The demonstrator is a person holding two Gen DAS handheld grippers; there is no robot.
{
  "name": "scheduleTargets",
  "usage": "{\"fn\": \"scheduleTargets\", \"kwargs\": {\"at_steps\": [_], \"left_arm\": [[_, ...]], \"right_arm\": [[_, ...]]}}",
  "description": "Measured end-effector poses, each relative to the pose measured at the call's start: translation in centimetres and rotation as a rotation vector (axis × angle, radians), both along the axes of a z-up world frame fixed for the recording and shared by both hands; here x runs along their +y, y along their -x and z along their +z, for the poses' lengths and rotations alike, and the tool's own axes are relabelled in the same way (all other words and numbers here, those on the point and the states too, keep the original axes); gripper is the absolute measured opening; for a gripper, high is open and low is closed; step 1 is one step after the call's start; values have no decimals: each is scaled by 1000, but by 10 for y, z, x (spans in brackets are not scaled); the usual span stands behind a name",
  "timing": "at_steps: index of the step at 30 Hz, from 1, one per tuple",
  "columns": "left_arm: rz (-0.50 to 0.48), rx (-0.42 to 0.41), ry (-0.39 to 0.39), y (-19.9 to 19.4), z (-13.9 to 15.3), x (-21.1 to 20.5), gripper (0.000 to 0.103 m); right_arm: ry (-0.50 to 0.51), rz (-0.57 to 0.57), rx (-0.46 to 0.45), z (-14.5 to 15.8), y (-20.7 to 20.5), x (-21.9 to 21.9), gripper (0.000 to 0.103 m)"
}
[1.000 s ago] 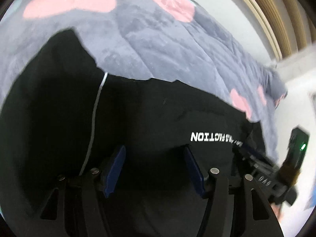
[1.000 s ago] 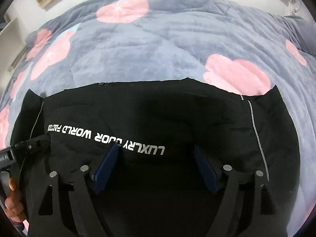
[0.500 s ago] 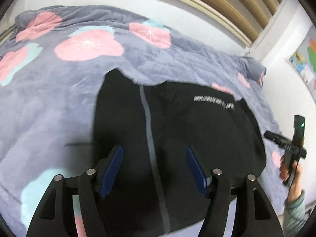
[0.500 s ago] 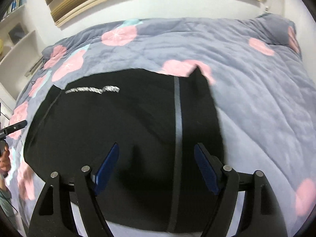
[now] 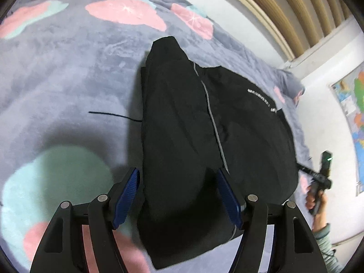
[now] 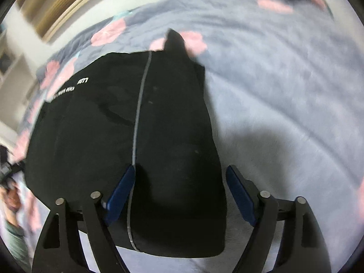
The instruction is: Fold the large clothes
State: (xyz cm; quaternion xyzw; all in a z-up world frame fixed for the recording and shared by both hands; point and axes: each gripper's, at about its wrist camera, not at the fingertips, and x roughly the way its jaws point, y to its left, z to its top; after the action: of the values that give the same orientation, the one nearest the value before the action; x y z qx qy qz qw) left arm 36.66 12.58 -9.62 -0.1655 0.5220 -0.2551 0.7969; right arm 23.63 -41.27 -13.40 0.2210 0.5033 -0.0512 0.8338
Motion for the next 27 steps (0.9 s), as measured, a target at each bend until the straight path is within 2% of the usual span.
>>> {"fn": "scheduleTargets", "kwargs": {"at_steps": [2,4,8,12,19,23,24,25,26,27], "left_arm": [[4,31,25,-5,-8,-2,73],[-6,68,35,-9,-20,-6,77],[-1,129,114,-16,-40,-6,81],[10,177,198,-22,-53,-2,83],[-11,212,214,-28,-57,-12,85],[4,235,210,-32,-58,-21,85],[4,231,208,-32,-57,-22,85],[6,223,202,-31,-55,-24,84],[6,210,198,-30,-53,-27,81],[3,202,199,-29,-51,-26,76]], "right_arm": [[-74,-17,4,-11,1,-10,94],[-151,-31,5,-22,2,-21,96],[-263,-39,1,-39,3,-34,98],[-284,-12,-2,-44,0,-34,101],[-343,52,0,-52,-12,-37,102],[-372,28,-14,-56,-21,-36,102],[-363,32,-15,-55,-23,-34,101],[-363,38,-25,-53,-25,-33,93],[-377,44,-39,-52,-23,-33,80],[-401,50,-56,-51,-23,-33,75]]}}
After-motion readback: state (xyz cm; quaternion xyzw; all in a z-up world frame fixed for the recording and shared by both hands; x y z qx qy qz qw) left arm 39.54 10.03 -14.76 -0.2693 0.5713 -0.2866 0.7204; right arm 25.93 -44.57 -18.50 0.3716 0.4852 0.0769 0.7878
